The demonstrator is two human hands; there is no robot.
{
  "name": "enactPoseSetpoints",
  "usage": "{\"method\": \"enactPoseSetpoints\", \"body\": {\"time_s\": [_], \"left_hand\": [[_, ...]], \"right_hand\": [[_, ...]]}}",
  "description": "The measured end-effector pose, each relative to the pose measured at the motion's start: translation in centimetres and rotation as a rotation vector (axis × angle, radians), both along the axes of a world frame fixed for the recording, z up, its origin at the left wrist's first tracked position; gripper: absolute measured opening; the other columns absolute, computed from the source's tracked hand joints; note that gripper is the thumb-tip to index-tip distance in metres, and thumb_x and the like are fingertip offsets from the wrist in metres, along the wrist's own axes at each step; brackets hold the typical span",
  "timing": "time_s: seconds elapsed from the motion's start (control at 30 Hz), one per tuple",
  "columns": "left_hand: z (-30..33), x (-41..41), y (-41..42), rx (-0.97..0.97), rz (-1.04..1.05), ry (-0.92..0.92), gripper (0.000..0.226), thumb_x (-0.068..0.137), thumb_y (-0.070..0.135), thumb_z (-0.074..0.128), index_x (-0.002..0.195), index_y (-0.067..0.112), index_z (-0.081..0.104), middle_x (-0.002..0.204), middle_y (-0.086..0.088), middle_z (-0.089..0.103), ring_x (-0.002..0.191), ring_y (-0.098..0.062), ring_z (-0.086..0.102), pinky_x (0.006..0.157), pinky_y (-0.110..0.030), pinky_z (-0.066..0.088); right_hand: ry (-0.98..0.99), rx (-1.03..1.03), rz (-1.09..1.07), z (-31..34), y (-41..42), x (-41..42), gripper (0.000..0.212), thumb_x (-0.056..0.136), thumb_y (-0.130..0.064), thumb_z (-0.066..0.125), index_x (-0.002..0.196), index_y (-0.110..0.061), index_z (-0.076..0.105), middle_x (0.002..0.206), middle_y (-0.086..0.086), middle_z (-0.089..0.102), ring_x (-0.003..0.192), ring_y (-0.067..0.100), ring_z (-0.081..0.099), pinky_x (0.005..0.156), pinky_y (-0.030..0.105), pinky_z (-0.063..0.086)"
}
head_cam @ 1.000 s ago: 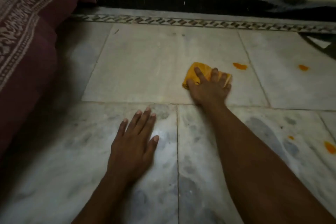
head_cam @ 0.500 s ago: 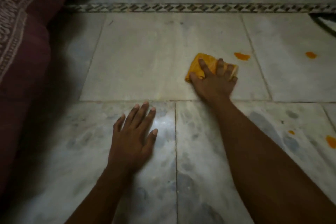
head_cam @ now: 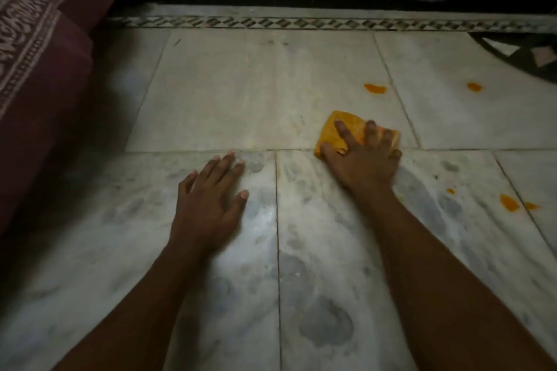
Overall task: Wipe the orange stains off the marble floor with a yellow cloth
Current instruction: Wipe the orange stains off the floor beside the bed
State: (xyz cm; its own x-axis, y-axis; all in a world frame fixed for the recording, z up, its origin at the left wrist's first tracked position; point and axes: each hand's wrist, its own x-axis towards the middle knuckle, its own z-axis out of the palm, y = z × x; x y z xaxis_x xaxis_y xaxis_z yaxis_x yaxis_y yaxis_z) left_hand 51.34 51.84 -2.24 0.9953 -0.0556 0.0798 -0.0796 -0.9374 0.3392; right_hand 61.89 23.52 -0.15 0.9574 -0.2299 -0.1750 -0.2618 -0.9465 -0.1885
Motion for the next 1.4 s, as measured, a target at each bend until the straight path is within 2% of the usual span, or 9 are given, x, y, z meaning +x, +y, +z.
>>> {"method": "enactPoseSetpoints", "body": {"time_s": [0.17, 0.27, 0.37, 0.43, 0.57, 0.77, 1.0, 1.2, 1.4], "left_hand": [[0.2, -0.4, -0.1, -0.079, 0.017, -0.037, 0.063, 0.098, 0.051, 0.040, 0.156, 0.028, 0.042, 0.168, 0.005, 0.030, 0.156, -0.017, 0.026, 0.124, -0.046, 0.022], [1.1, -4.3, -1.2, -0.085, 0.056, -0.016, 0.069, 0.098, 0.052, 0.039, 0.161, 0.025, 0.031, 0.172, 0.004, 0.020, 0.158, -0.019, 0.021, 0.126, -0.047, 0.024], [0.5, -12.2, -3.0, -0.061, 0.043, 0.041, 0.072, 0.101, 0.055, 0.032, 0.165, 0.029, 0.012, 0.174, 0.009, 0.001, 0.161, -0.013, 0.003, 0.130, -0.043, 0.011], [-0.2, -16.2, -4.2, 0.015, 0.034, 0.026, 0.069, 0.102, 0.056, 0.027, 0.165, 0.032, 0.010, 0.174, 0.011, 0.002, 0.160, -0.010, 0.001, 0.130, -0.043, 0.009], [-0.5, -15.9, -4.4, 0.047, 0.054, 0.016, 0.066, 0.102, 0.056, 0.027, 0.164, 0.037, 0.014, 0.173, 0.014, 0.005, 0.160, -0.007, 0.003, 0.129, -0.044, 0.012], [0.4, -16.0, -4.3, 0.049, 0.048, 0.077, 0.067, 0.102, 0.057, 0.029, 0.164, 0.039, 0.010, 0.173, 0.016, -0.001, 0.160, -0.007, -0.001, 0.128, -0.046, 0.013], [0.4, -15.8, -4.3, 0.029, 0.058, 0.056, 0.068, 0.100, 0.057, 0.035, 0.163, 0.042, 0.014, 0.172, 0.020, -0.001, 0.159, -0.004, -0.001, 0.129, -0.039, 0.004], [0.4, -16.0, -4.1, 0.005, 0.068, 0.047, 0.069, 0.100, 0.060, 0.038, 0.162, 0.042, 0.016, 0.173, 0.017, 0.002, 0.160, -0.007, 0.003, 0.128, -0.039, 0.007], [-0.3, -16.1, -4.2, -0.001, 0.303, 0.018, 0.073, 0.093, 0.057, 0.043, 0.158, 0.025, 0.038, 0.171, 0.004, 0.024, 0.159, -0.016, 0.018, 0.127, -0.046, 0.012]], "right_hand": [[-0.043, 0.030, 0.273, -0.6, 2.5, -9.6, 0.076, 0.083, -0.088, 0.026, 0.153, -0.068, 0.006, 0.175, -0.005, -0.006, 0.160, 0.031, -0.010, 0.126, 0.059, 0.004], [-0.024, 0.026, 0.283, 0.5, -1.8, -15.9, 0.076, 0.080, -0.089, 0.028, 0.151, -0.071, 0.006, 0.175, -0.007, -0.003, 0.161, 0.028, -0.006, 0.126, 0.057, 0.009], [0.067, 0.030, 0.098, 1.7, -5.1, -13.8, 0.075, 0.086, -0.086, 0.037, 0.152, -0.069, 0.005, 0.175, -0.004, -0.003, 0.161, 0.031, -0.006, 0.126, 0.060, 0.007], [0.096, 0.064, 0.000, 1.9, -3.8, -10.7, 0.076, 0.088, -0.086, 0.034, 0.154, -0.066, 0.003, 0.175, -0.001, -0.006, 0.160, 0.035, -0.010, 0.125, 0.064, 0.004], [0.025, 0.073, 0.065, 0.6, 0.9, -10.5, 0.074, 0.091, -0.082, 0.031, 0.156, -0.063, 0.003, 0.175, 0.000, -0.009, 0.159, 0.036, -0.013, 0.125, 0.064, -0.001], [-0.040, -0.004, 0.334, 0.1, -1.6, -19.8, 0.076, 0.078, -0.088, 0.026, 0.150, -0.072, 0.004, 0.175, -0.007, -0.002, 0.161, 0.029, -0.002, 0.124, 0.059, 0.015], [0.034, 0.073, 0.018, 0.5, 3.0, -10.1, 0.075, 0.088, -0.085, 0.029, 0.155, -0.064, 0.001, 0.175, 0.001, -0.006, 0.159, 0.036, -0.011, 0.125, 0.064, 0.000], [-0.127, -0.005, 0.387, -1.0, 1.5, -20.3, 0.076, 0.080, -0.084, 0.035, 0.152, -0.067, 0.017, 0.174, -0.002, 0.017, 0.159, 0.034, 0.015, 0.119, 0.061, 0.025], [-0.021, -0.028, 0.032, 0.4, 3.0, -14.6, 0.074, 0.085, -0.086, 0.018, 0.153, -0.067, -0.004, 0.175, -0.001, -0.004, 0.160, 0.035, -0.006, 0.125, 0.060, 0.011]]}}
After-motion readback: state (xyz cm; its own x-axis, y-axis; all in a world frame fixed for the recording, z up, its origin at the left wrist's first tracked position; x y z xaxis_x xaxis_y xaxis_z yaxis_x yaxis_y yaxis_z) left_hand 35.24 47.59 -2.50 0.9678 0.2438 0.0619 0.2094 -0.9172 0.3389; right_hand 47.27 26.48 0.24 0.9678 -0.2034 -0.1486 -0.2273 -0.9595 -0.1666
